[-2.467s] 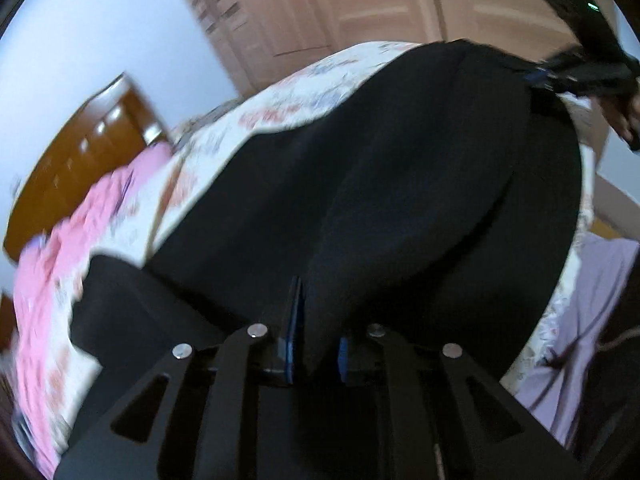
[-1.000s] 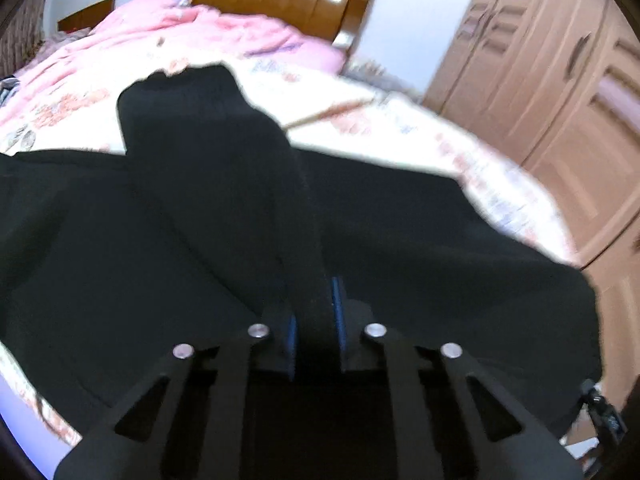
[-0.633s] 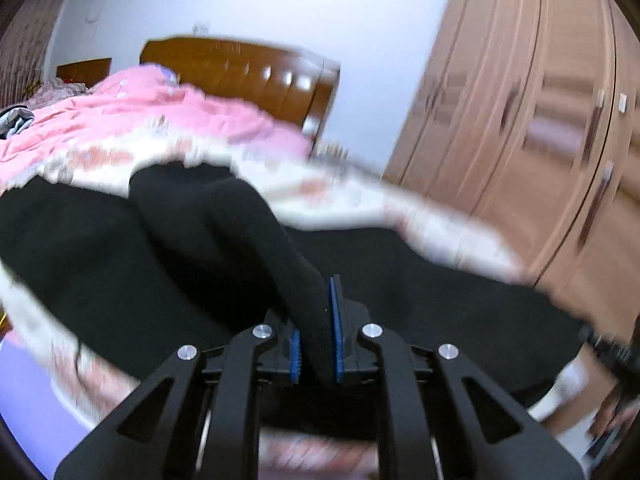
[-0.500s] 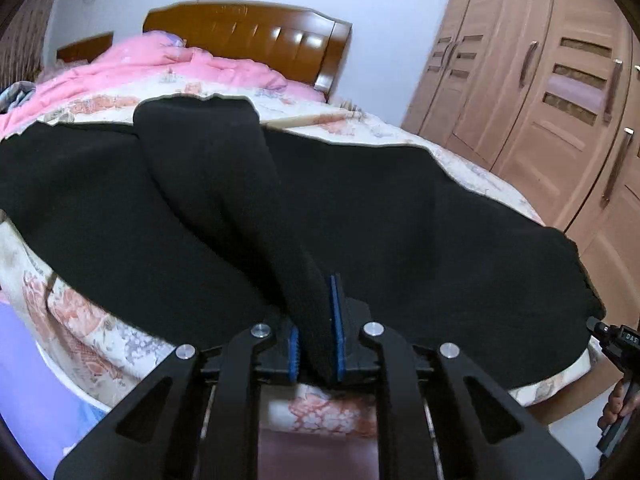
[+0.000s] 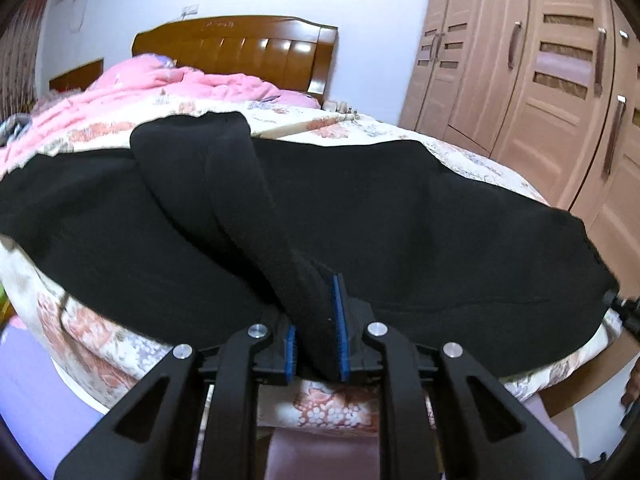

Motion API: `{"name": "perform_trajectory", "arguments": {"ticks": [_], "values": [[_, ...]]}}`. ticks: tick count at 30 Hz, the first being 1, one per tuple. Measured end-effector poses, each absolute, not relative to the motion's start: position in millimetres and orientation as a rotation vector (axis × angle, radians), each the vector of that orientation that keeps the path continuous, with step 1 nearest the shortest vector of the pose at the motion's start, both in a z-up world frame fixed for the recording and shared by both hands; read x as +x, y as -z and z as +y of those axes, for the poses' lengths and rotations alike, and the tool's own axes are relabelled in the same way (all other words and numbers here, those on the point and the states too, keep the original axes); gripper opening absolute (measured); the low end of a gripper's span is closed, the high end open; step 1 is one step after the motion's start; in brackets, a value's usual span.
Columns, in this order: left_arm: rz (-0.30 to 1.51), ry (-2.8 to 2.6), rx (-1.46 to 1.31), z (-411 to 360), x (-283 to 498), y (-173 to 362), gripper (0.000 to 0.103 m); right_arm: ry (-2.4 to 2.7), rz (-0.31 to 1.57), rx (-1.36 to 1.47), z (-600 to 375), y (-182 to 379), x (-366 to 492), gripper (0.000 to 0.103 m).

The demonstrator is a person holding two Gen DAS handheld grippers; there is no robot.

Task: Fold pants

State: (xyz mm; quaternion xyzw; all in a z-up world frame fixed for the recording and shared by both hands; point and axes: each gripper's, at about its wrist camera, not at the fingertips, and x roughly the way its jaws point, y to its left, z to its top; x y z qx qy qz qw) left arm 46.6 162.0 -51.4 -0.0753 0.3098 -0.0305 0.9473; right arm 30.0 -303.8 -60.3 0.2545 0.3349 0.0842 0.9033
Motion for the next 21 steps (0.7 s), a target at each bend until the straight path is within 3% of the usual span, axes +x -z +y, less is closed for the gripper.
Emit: {"name": "perform_trajectory", "arguments": {"ticks": [2, 4, 5, 7, 9, 13, 16, 21], "values": [[0.640, 0.052, -0.147, 160, 48, 53, 0.020, -0.176, 0.725, 0.545, -307, 67, 33, 0.006], [0.642, 0.001, -0.134, 162, 48, 52, 0.045, -0.185, 0.752, 0.568, -312, 77, 33, 0.008], [0.621, -0.044, -0.127, 164, 44, 46, 0.067, -0.195, 0.752, 0.570, -312, 77, 29, 0.011], [0.552, -0.110, -0.123, 167, 33, 29, 0.085, -0.197, 0.766, 0.542, -312, 65, 22, 0.028], [0.442, -0.147, -0.099, 166, 20, 0, 0.094, -0.110, 0.719, 0.461, -311, 46, 11, 0.066], [0.397, -0.001, -0.030, 134, 35, -47, 0.096, -0.084, 0.600, 0.299, -293, 10, 4, 0.067], [0.548, 0.193, 0.086, 73, 84, -56, 0.097, -0.142, 0.603, 0.175, -264, -1, 24, 0.067], [0.818, 0.511, 0.184, -42, 175, -17, 0.096, -0.152, 0.740, 0.085, -240, 21, 78, 0.074]]}}
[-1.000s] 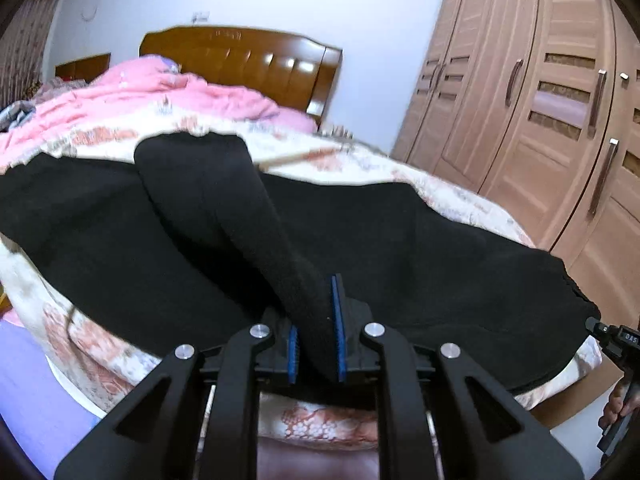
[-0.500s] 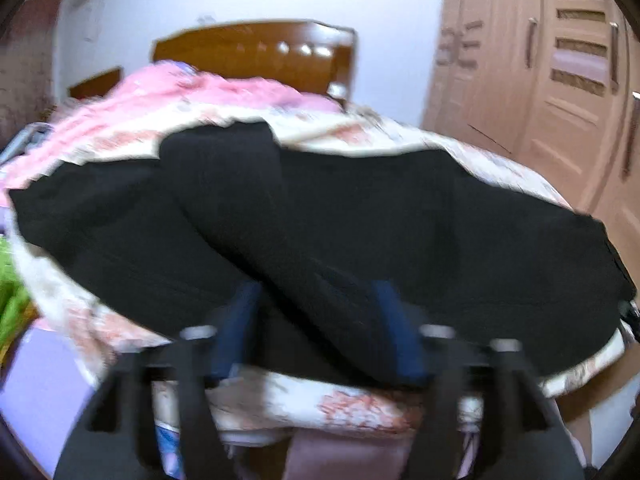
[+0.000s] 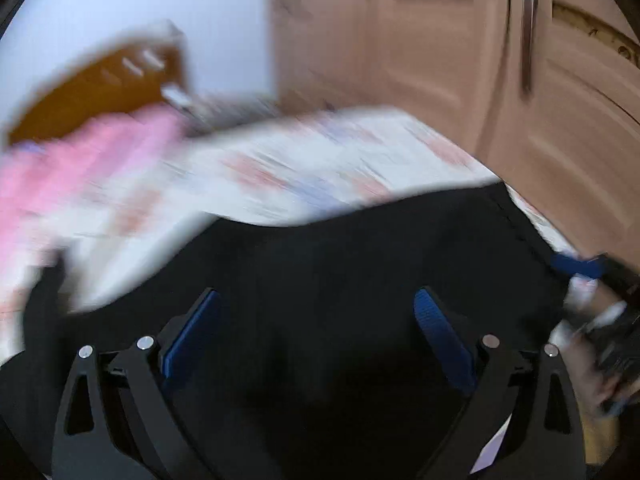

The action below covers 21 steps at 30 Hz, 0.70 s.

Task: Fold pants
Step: 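Open both grippers and lay the folded pants down on the bed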

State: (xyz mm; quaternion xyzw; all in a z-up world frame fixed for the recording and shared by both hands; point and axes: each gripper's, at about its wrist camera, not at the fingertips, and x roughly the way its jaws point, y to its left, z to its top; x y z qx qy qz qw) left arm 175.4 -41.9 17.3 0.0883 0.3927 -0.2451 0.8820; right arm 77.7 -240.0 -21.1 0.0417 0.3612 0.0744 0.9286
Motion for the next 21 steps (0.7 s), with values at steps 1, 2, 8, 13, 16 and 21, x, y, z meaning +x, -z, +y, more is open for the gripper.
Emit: {"name": "perform_trajectory", "arguments": {"ticks": [1, 2, 8, 13, 16, 21], "values": [[0.873, 0.545, 0.170, -58, 198, -6, 0.095, -0.131, 0.768, 0.081, -242, 30, 86, 0.074], [0.915, 0.567, 0.146, -67, 215, 3, 0.092, -0.117, 0.772, 0.060, -243, 37, 89, 0.074], [0.949, 0.479, 0.165, -81, 287, 40, 0.096, -0.121, 0.746, -0.023, -242, 47, 79, 0.075], [0.920, 0.432, 0.182, -88, 296, 45, 0.102, -0.123, 0.722, -0.013, -247, 48, 76, 0.075], [0.884, 0.389, 0.195, -88, 293, 38, 0.102, -0.133, 0.731, -0.016, -249, 46, 77, 0.075], [0.722, 0.425, 0.211, -105, 250, -8, 0.101, -0.143, 0.705, 0.033, -252, 32, 72, 0.078]]}}
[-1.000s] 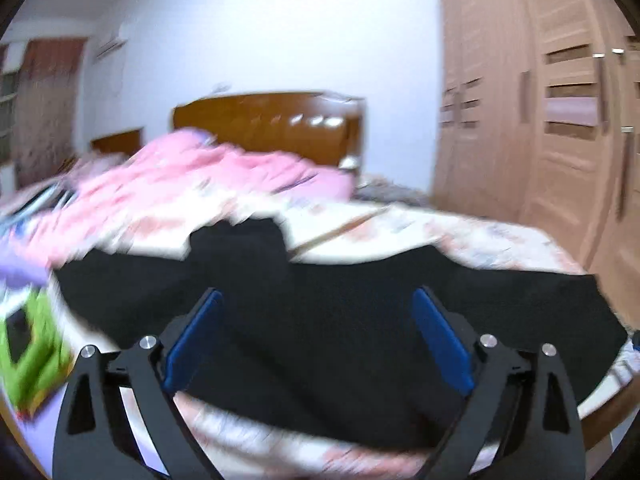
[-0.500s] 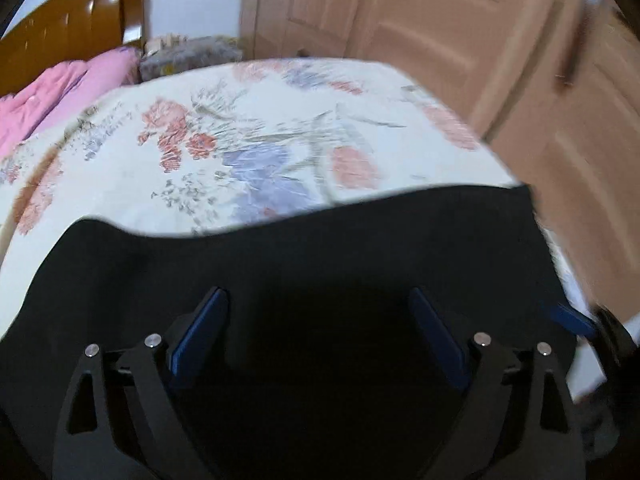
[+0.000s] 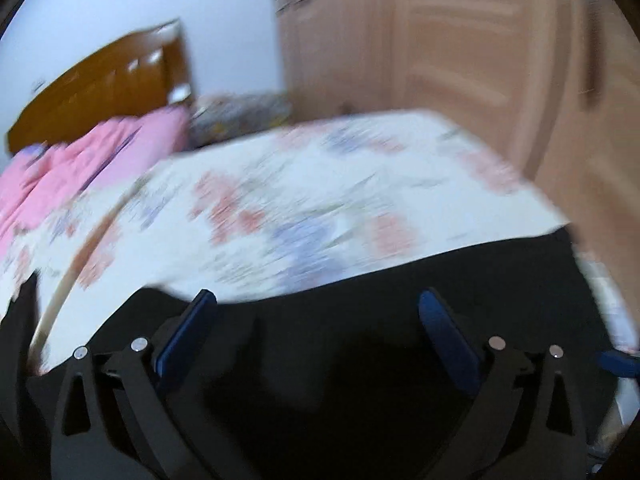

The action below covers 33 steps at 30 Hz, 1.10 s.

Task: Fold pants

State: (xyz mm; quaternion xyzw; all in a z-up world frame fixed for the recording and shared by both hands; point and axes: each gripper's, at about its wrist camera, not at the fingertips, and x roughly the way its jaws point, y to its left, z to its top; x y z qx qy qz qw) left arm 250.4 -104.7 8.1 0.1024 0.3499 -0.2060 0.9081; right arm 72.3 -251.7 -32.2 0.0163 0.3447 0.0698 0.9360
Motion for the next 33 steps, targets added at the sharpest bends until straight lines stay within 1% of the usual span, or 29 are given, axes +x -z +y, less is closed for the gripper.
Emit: {"name": "perform_trajectory", "arguments": {"ticks": [3, 6, 8, 10, 12, 14, 16, 18, 24, 29, 33], "values": [[0.713, 0.499, 0.316, -145, 238, -8, 0.101, -0.125, 0.690, 0.042, -254, 30, 75, 0.086], [0.780, 0.461, 0.417, -175, 251, 22, 0.102, -0.086, 0.745, 0.010, -259, 43, 81, 0.087], [0.827, 0.468, 0.395, -176, 263, 39, 0.102, -0.077, 0.745, -0.001, -264, 44, 80, 0.087], [0.842, 0.455, 0.306, -161, 272, 34, 0.102, -0.061, 0.755, 0.014, -271, 43, 81, 0.088], [0.787, 0.407, 0.297, -148, 268, 21, 0.101, -0.047, 0.764, 0.018, -275, 40, 81, 0.088], [0.719, 0.436, 0.265, -127, 251, -1, 0.101, -0.017, 0.729, -0.009, -273, 27, 76, 0.088], [0.688, 0.379, 0.289, -104, 237, -14, 0.101, 0.001, 0.686, -0.052, -265, 16, 72, 0.088], [0.700, 0.311, 0.304, -80, 229, -16, 0.101, -0.004, 0.671, -0.091, -255, 10, 71, 0.088], [0.790, 0.193, 0.258, -12, 214, 14, 0.101, -0.093, 0.675, -0.198, -205, 9, 75, 0.088], [0.871, 0.194, 0.170, 17, 223, 40, 0.101, -0.094, 0.722, -0.260, -188, 19, 85, 0.088], [0.915, 0.203, 0.099, 27, 231, 43, 0.102, -0.078, 0.747, -0.227, -194, 31, 85, 0.090]]}}
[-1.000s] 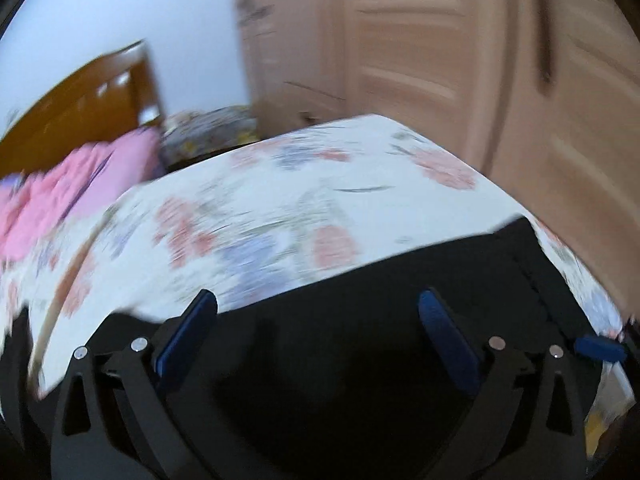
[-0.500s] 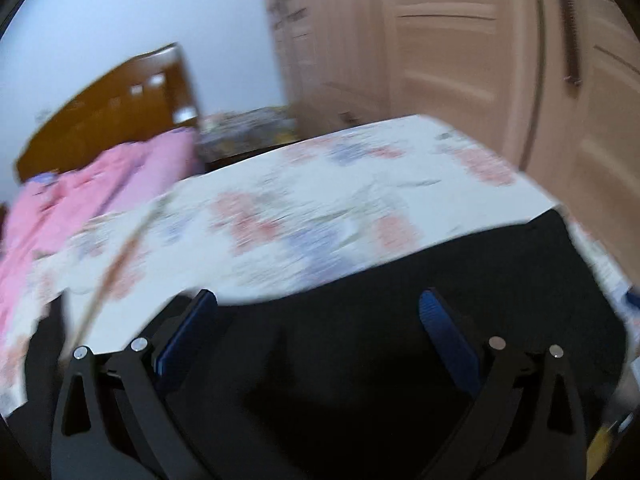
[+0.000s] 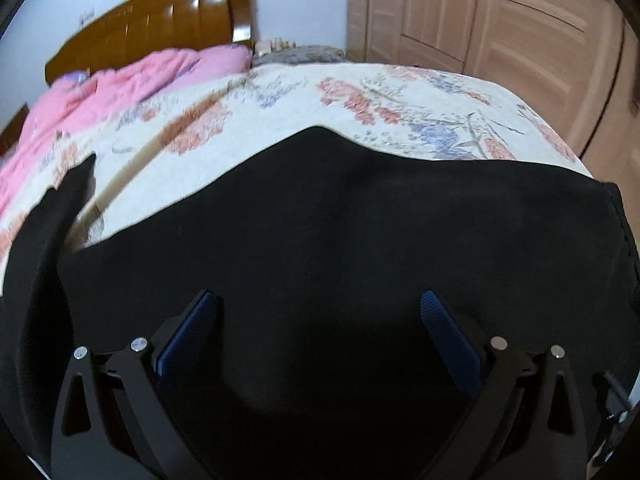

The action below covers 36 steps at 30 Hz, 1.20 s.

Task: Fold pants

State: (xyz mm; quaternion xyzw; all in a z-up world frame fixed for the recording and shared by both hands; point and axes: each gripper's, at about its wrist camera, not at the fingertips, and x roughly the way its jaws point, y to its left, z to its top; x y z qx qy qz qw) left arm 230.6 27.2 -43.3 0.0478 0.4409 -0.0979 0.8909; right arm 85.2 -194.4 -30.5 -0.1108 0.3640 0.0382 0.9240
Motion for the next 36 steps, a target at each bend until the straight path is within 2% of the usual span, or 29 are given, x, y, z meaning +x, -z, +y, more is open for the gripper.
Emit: {"name": "perform_trajectory", "arguments": {"ticks": [17, 20, 23, 30, 36], "values": [[0.910, 0.187, 0.096, 25, 232, 46, 0.102, -0.143, 0.718, -0.101, -198, 50, 64, 0.093], [0.910, 0.187, 0.094, 26, 233, 46, 0.102, -0.084, 0.788, -0.156, -187, 37, 70, 0.094], [0.910, 0.187, 0.093, 26, 233, 46, 0.102, -0.061, 0.755, -0.257, -165, 25, 70, 0.094], [0.916, 0.194, 0.089, 27, 233, 46, 0.102, -0.118, 0.697, -0.271, -116, 2, 113, 0.094], [0.749, 0.136, -0.004, 72, 185, 11, 0.101, -0.215, 0.725, -0.227, -88, -8, 158, 0.096]]}}
